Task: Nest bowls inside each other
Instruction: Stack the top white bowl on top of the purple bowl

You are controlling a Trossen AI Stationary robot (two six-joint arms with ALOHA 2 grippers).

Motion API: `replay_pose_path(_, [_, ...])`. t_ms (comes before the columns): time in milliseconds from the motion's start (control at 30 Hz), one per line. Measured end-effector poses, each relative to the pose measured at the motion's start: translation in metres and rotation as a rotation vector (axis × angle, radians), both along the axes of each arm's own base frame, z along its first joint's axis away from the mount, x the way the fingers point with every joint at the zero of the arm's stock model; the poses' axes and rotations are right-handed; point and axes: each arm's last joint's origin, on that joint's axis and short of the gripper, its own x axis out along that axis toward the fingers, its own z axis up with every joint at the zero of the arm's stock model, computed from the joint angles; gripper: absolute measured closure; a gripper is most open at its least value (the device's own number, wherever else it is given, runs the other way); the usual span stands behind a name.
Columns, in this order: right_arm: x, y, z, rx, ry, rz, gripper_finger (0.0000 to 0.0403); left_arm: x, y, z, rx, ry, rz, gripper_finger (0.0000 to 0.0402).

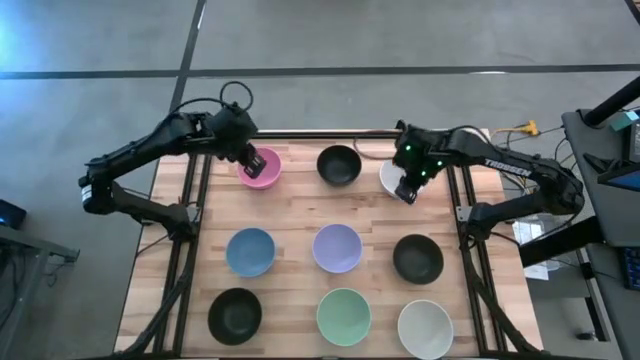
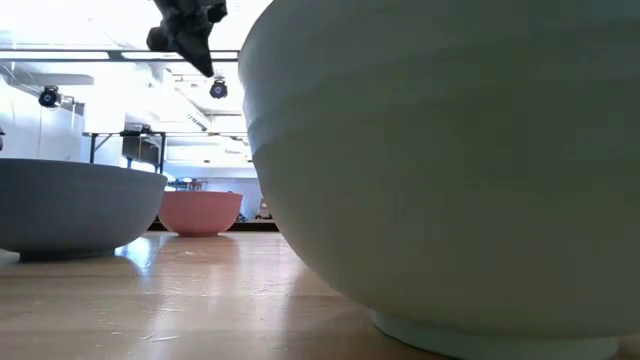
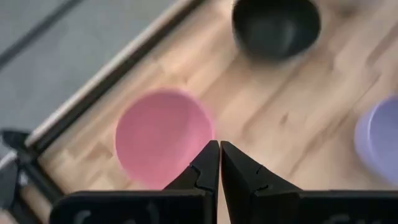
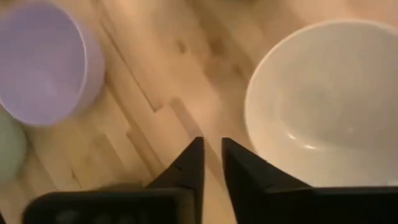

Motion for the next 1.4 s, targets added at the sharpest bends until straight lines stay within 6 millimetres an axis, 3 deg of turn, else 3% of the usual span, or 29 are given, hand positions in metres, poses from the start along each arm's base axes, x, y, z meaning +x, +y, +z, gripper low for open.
replay_pose_path(133, [0.004,0.008,-0.012,-0.045,0.008,0.129,0.0277,-0.008,-0.007,-0.007,-0.044,0.101,-0.015,0.0402])
replay_pose_path(333, [0.01,0.009,-0.025,-0.206,0.007,0.11,0.0191,-0.027,-0.017,-0.018,-0.046,0.105,-0.021,0.0402])
replay_pose_path(567, [0.01,0.007,-0.049,-0.227,0.092,0.09,0.0141,-0.05,-0.027,-0.033,-0.072,0.081,0.021,0.0402])
replay_pose_path(800, [0.019,0.003,-0.08,-0.193,0.164,0.081,0.0135,-0.059,-0.031,-0.037,-0.078,0.021,0.031,0.0402])
replay_pose_path(1033, [0.029,-0.001,-0.109,-0.123,0.282,0.021,0.0158,-0.058,-0.031,-0.038,-0.081,0.01,0.027,0.0402])
replay_pose_path(1400, [0.036,-0.003,-0.131,-0.086,0.366,0.007,0.0183,-0.053,-0.029,-0.039,-0.083,0.008,0.024,0.0402])
